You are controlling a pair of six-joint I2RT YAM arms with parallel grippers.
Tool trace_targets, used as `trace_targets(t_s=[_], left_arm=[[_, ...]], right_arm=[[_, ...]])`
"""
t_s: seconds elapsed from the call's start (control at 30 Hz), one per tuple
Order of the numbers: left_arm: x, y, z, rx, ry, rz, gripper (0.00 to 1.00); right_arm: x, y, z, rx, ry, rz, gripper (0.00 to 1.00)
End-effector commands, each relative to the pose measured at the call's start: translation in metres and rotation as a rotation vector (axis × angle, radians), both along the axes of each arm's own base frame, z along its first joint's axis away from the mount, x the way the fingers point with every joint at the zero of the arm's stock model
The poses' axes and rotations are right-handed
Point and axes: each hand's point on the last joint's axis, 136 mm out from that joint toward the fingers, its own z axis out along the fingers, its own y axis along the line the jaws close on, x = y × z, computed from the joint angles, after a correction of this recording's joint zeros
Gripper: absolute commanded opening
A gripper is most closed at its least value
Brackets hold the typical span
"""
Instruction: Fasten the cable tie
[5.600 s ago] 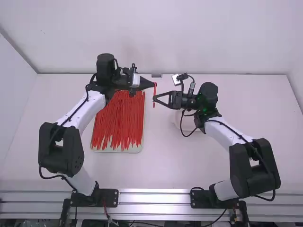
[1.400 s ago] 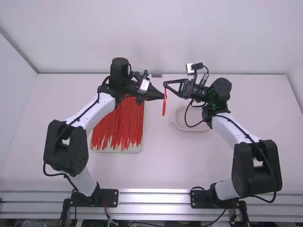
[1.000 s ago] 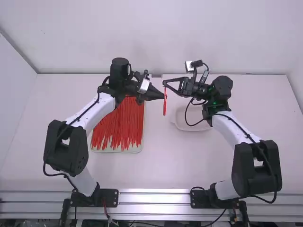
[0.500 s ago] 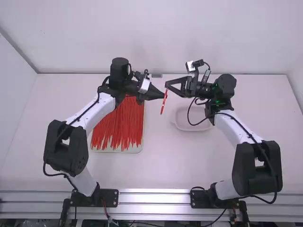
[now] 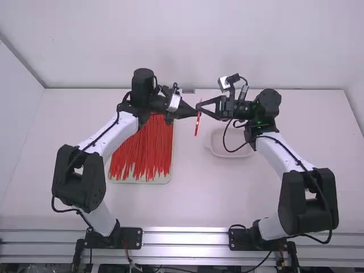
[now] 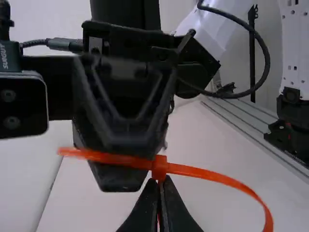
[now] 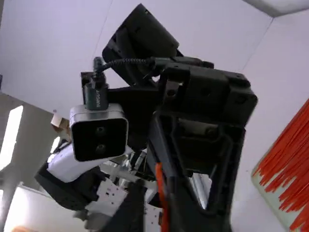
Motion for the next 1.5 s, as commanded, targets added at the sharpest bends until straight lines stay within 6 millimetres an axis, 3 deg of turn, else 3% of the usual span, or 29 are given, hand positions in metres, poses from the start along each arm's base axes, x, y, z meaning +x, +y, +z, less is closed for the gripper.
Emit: trace_targets(t_s=[0.0, 0.43, 0.83, 1.0, 1.27, 1.47], left_arm=[[0.001, 0.000, 0.004, 0.004, -0.006, 0.021, 0.02], [-0.001, -0.001, 0.003, 0.011, 0.027, 0.015, 0.02], [-0.004, -0.003, -0.002, 0.026, 0.075, 0.009, 0.02], [-0.009, -0.002, -0.014, 0.034, 0.056, 0.001, 0.02], [-0.017, 0.000, -0.033, 0.053, 0.084, -0.005, 0.02], [-0.022, 0.002, -0.049, 0.063, 0.124, -0.005, 0.02]], right_arm=[[-0.001, 0.001, 0.015, 0.007, -0.050, 0.009, 0.00], [0.011, -0.002, 0.019, 0.026, -0.048, -0.059, 0.00], [0.022, -0.012, 0.038, 0.039, -0.099, -0.103, 0.00], [0.026, -0.013, 0.049, 0.049, -0.133, -0.124, 0.00], [0.047, -0.013, 0.050, -0.005, -0.159, -0.193, 0.00], [0.051, -0.010, 0.075, -0.016, -0.244, -0.206, 0.00]])
